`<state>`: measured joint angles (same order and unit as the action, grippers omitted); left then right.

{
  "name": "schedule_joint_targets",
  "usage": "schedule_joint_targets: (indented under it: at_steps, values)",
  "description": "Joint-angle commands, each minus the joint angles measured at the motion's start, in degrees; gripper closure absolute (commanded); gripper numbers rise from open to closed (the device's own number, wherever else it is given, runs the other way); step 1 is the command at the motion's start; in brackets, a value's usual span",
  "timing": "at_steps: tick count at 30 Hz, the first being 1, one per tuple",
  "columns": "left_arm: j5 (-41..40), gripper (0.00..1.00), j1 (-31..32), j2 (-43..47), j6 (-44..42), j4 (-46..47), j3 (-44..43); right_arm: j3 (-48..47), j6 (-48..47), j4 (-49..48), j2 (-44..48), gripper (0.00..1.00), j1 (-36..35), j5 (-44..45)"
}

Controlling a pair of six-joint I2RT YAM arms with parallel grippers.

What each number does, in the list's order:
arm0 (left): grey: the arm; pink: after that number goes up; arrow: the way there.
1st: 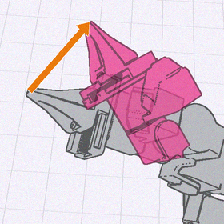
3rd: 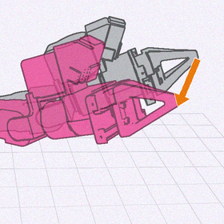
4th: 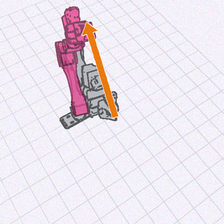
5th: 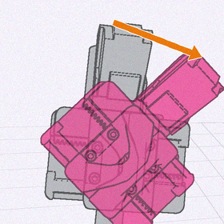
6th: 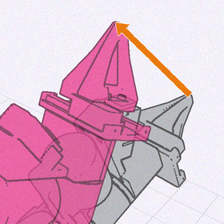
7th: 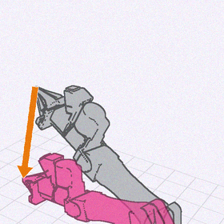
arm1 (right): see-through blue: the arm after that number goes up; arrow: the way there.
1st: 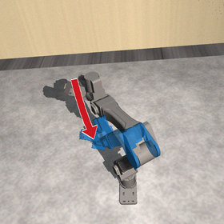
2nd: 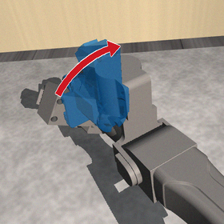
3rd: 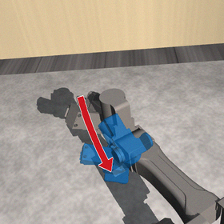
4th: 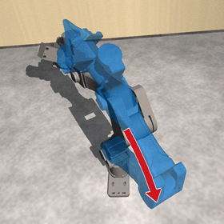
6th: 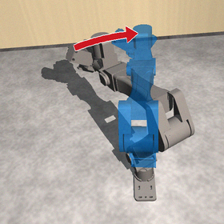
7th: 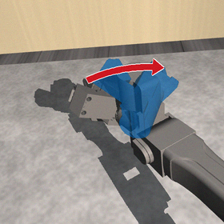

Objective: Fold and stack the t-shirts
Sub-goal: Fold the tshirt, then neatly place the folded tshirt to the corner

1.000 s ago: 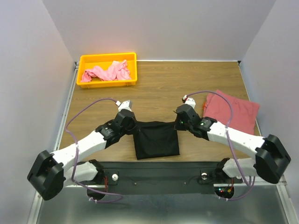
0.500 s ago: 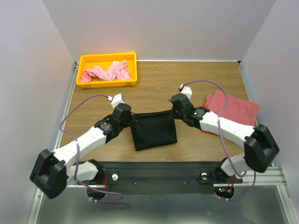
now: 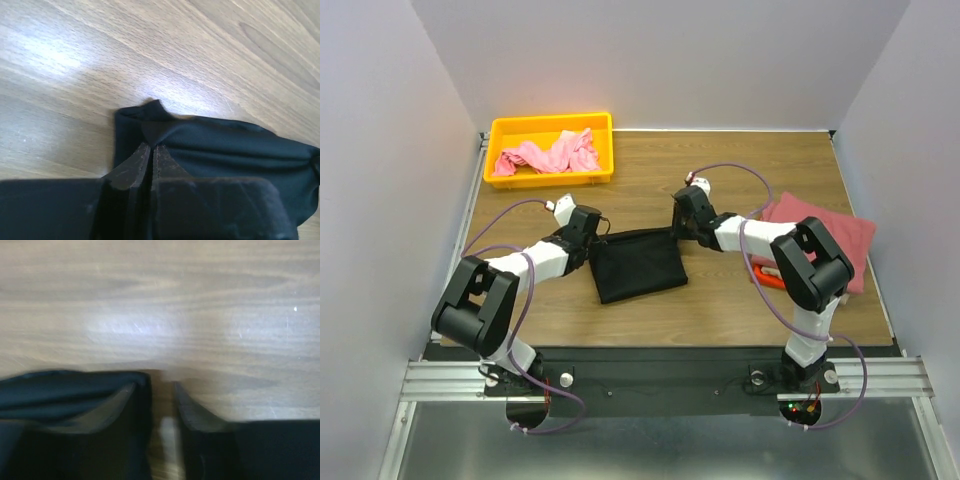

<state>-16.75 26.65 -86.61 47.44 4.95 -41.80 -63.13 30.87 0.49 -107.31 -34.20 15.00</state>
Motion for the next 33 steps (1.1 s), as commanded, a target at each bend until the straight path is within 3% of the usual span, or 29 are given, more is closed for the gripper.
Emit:
schedule_joint_targets:
  at_steps: [1, 2, 4, 5, 8, 11, 18, 27, 31, 33]
  values:
    - [-1.97, 0.80, -0.73, 1.53, -1.30, 1.46, -2.41, -3.22, -2.92, -3.57, 1.92, 0.45, 0.71, 1.88]
    - [-1.71, 0.69, -0.73, 1.88, -1.38, 1.38, -2.41, -3.31, -2.66, -3.48, 3.06, 0.29, 0.62, 1.52]
    - [-0.57, 0.59, -0.73, 3.55, -1.91, 0.94, -2.41, -3.05, -2.49, -3.48, 5.34, 0.18, 0.71, -0.31]
    - [-0.21, 0.47, -0.73, 4.33, -1.83, 0.85, -1.71, -2.61, -2.40, -3.48, 6.31, 0.16, 0.62, -1.11]
    - [-0.82, 0.31, -0.73, 8.20, -0.95, -0.46, -0.39, -0.51, -2.75, -3.48, 8.69, 0.14, 0.71, -6.46]
    - [-1.88, 0.04, -0.99, 11.63, -0.16, -1.34, 1.98, 1.43, -3.71, -3.48, 10.27, 0.13, 0.71, -13.58]
    - [2.33, 0.02, -2.40, 17.24, 0.63, -4.42, 7.33, 6.09, -5.82, -1.21, 11.33, 0.13, 0.53, -17.73]
    - [2.60, 0.02, -2.48, 34.90, 3.09, -13.46, 14.81, 2.23, -7.32, 4.96, 3.87, 0.14, -2.89, -10.79]
    - [2.52, 0.02, -2.48, 40.02, 3.45, -14.18, 17.89, -0.58, -7.32, 6.19, -0.44, 0.23, -4.30, -11.92]
    - [2.43, 0.01, -2.48, 41.77, 3.45, -15.57, 18.33, -1.46, -6.88, 7.06, -2.45, 0.34, -5.70, -11.49]
